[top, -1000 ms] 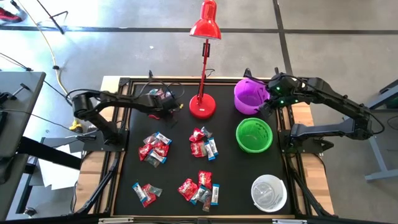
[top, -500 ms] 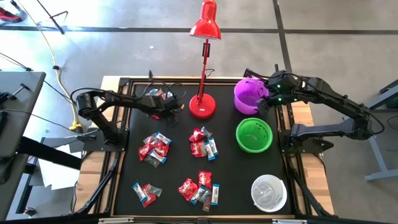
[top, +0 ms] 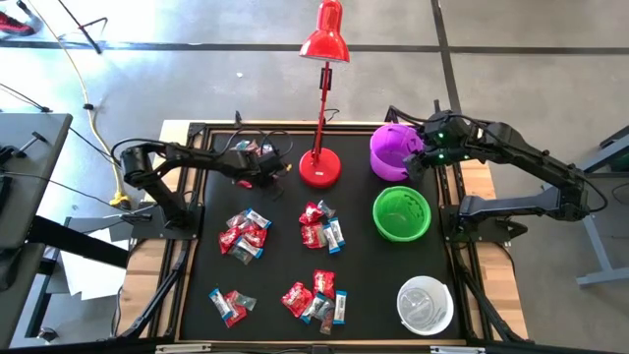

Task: Organize candy in baskets
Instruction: Put the red gummy into the violet bucket, then put the white chocolate bar into the green bucket

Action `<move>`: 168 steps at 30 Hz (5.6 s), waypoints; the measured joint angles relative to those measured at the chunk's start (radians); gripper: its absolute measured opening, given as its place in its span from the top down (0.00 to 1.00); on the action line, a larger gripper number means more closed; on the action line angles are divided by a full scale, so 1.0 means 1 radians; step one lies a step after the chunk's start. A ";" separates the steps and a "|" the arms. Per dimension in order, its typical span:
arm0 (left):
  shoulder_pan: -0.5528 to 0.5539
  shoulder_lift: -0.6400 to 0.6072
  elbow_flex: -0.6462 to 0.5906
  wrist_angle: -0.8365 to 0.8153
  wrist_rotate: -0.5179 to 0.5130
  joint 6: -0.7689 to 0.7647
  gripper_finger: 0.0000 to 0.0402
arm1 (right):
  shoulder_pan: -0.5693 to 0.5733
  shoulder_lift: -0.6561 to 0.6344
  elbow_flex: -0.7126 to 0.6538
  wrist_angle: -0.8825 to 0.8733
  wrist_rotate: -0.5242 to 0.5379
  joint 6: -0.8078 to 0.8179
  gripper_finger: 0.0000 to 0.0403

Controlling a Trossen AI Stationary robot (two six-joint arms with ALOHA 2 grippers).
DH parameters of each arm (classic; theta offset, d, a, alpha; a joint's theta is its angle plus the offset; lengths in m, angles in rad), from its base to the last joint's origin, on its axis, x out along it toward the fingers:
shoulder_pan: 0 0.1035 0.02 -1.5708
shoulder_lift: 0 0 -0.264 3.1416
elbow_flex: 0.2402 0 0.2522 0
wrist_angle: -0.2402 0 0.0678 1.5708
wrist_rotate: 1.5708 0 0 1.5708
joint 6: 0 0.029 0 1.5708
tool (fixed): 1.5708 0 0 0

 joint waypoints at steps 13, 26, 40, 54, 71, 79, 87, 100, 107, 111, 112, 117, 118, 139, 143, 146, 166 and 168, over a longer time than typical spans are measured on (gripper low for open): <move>-0.067 -0.119 0.194 0.074 0.163 -0.011 0.98 | 0.000 0.000 0.000 0.016 0.044 -0.044 0.70; -0.132 -0.104 0.439 0.442 0.155 0.026 0.99 | 0.000 0.000 0.000 0.175 0.082 -0.108 0.70; -0.156 -0.081 0.495 0.548 0.043 0.008 0.99 | 0.086 0.053 0.000 0.719 0.037 -0.144 0.70; -0.170 -0.082 0.529 0.634 0.039 0.098 0.99 | 0.120 0.262 0.000 1.049 0.039 -0.123 0.70; -0.164 -0.085 0.530 0.637 0.045 0.122 0.99 | 0.120 0.264 -0.001 1.098 0.039 -0.142 0.92; -0.164 -0.085 0.530 0.634 0.045 0.123 0.99 | 0.120 0.264 -0.001 1.089 0.038 -0.147 0.98; -0.162 -0.085 0.530 0.614 0.126 0.219 0.89 | 0.120 0.262 -0.001 1.078 0.035 -0.149 0.99; -0.161 -0.103 0.528 0.509 0.062 0.377 0.61 | 0.062 0.197 0.000 0.889 0.105 -0.153 1.00; -0.149 -0.150 0.528 0.433 -0.004 0.385 0.59 | -0.035 0.130 0.000 0.566 0.245 -0.136 1.00; -0.133 -0.181 0.528 0.420 -0.008 0.368 0.59 | -0.108 0.129 0.000 0.356 0.327 -0.084 1.00; -0.130 -0.187 0.528 0.416 -0.009 0.358 0.59 | -0.125 0.130 0.000 0.316 0.343 -0.074 1.00; -0.110 -0.219 0.529 0.405 -0.009 0.332 0.59 | -0.195 0.141 0.000 0.214 0.343 -0.058 1.00; -0.107 -0.224 0.529 0.398 -0.009 0.332 0.59 | -0.206 0.143 0.000 0.202 0.319 -0.059 0.99; -0.062 -0.238 0.530 0.055 -0.035 0.305 0.59 | -0.231 0.144 0.000 0.150 0.140 -0.118 0.58; -0.033 -0.238 0.530 -0.235 -0.120 0.285 0.59 | -0.224 0.144 0.000 0.151 0.009 -0.158 0.60; -0.004 -0.234 0.502 -0.411 -0.143 0.214 0.59 | -0.211 0.144 0.000 0.171 -0.066 -0.177 0.62; 0.143 -0.225 0.103 -0.090 -0.130 -0.266 0.59 | -0.181 0.142 0.000 0.363 -0.214 -0.139 0.66; 0.165 -0.225 0.094 -0.089 -0.133 -0.314 0.59 | -0.182 0.142 0.000 0.370 -0.217 -0.128 0.66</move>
